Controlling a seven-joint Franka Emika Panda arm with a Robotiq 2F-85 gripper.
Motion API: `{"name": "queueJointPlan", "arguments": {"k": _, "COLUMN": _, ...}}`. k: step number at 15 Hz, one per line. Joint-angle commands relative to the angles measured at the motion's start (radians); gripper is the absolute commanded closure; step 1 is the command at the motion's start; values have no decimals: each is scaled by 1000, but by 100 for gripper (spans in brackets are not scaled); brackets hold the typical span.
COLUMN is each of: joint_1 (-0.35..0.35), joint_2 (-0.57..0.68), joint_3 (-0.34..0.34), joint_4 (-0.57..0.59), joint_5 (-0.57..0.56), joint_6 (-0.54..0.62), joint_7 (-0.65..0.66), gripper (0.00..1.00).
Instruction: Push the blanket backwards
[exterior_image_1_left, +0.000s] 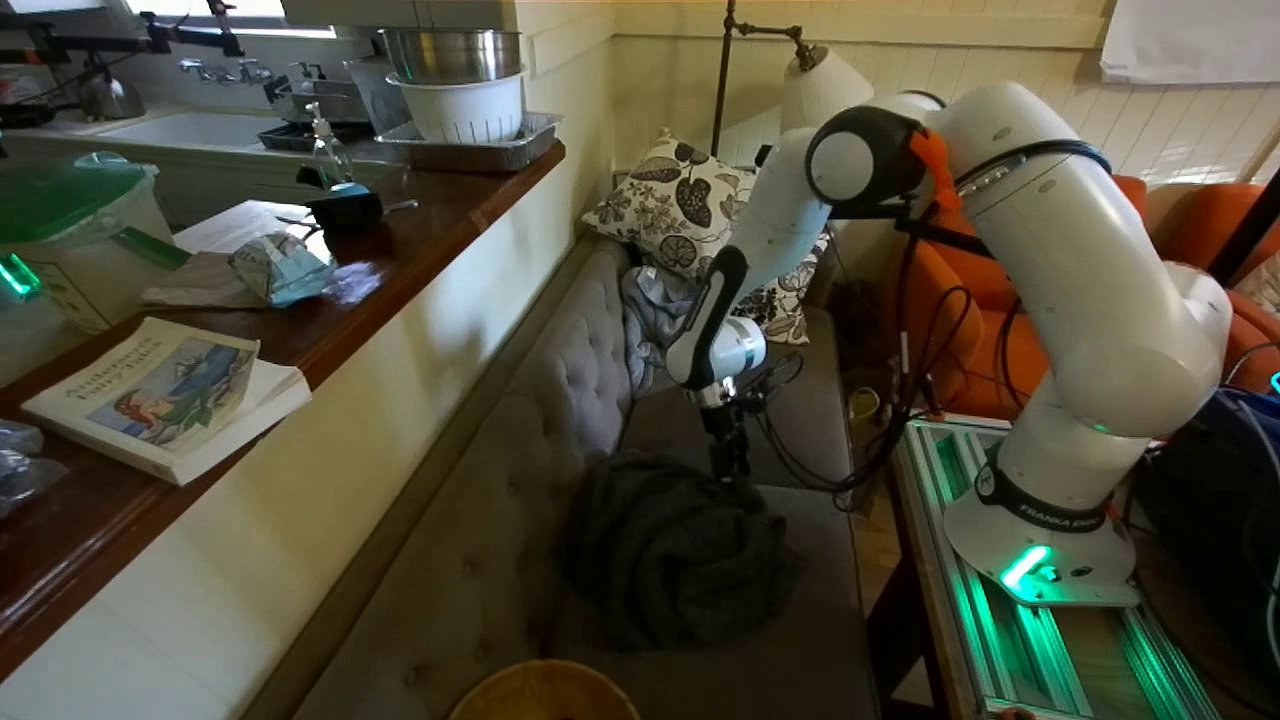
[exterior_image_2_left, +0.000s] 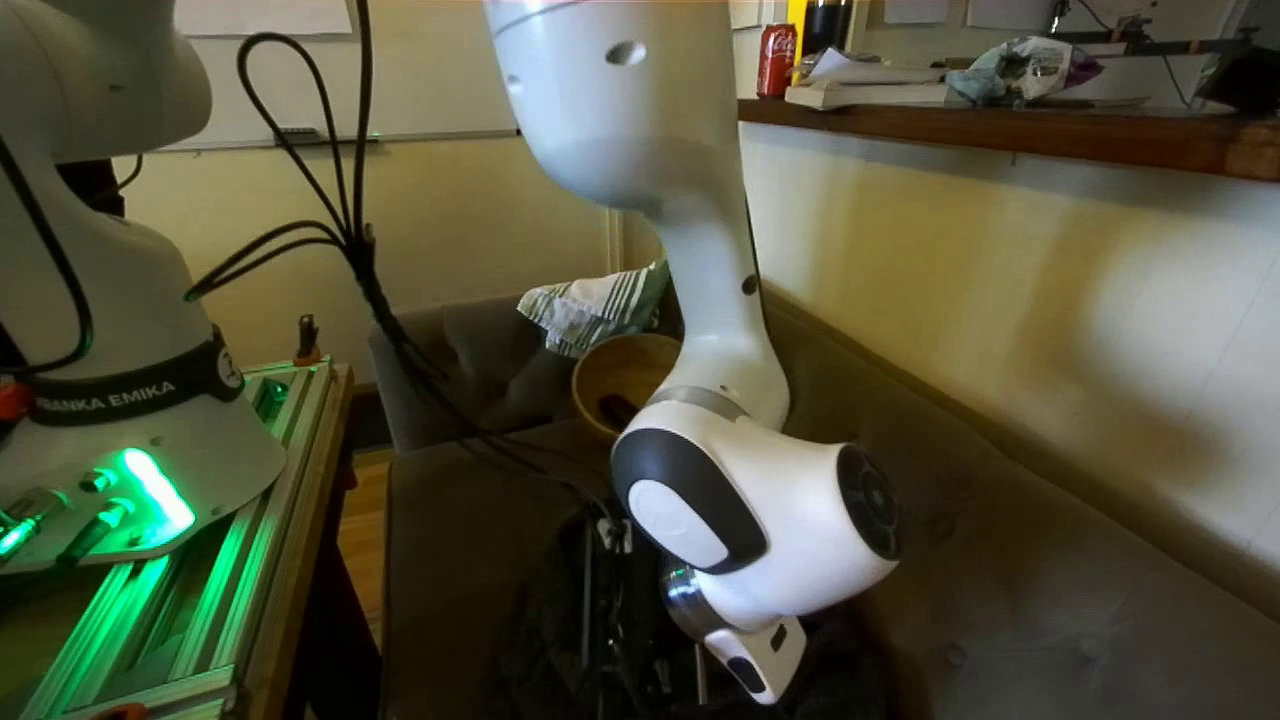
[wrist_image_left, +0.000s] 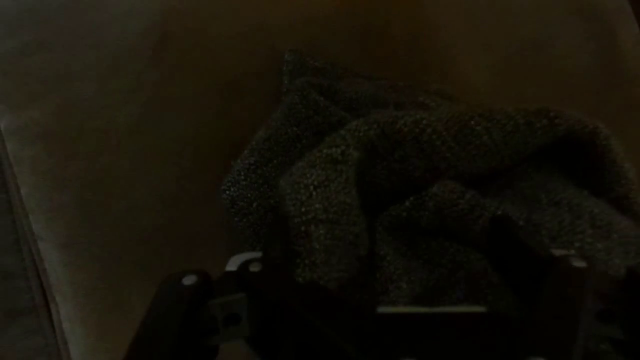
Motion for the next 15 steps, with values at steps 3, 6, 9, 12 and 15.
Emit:
{"name": "queueJointPlan", "arguments": {"k": 3, "joint_1": -202, "joint_2": -251, "joint_3": 142, "joint_4": -341, "joint_5": 230, "joint_6": 167, "joint_7": -210, "gripper": 0}}
{"name": "queueJointPlan", "arguments": {"k": 6, "joint_1": -305, "joint_2": -285, "joint_3": 233, "joint_4": -371, "joint_5": 391, "joint_6": 88, "joint_7": -330, "gripper": 0}}
{"name": "queueJointPlan", "arguments": {"k": 9, "joint_1": -185, "joint_2": -291, "joint_3": 178, "joint_4": -385, "joint_5": 426, "joint_6": 180, "joint_7": -254, "gripper": 0}}
{"name": "queueJointPlan", "arguments": {"k": 12, "joint_1": -50, "joint_2": -226, "joint_3": 96, "joint_4": -370, "joint_5": 355, "joint_6": 331, "joint_7": -167, "gripper": 0}}
{"name": "queueJointPlan", "arguments": {"k": 15, "joint_1": 93, "joint_2": -183, "joint_3": 2, "joint_4": -370, "joint_5": 243, "joint_6": 410, "joint_7": -68, "gripper": 0}}
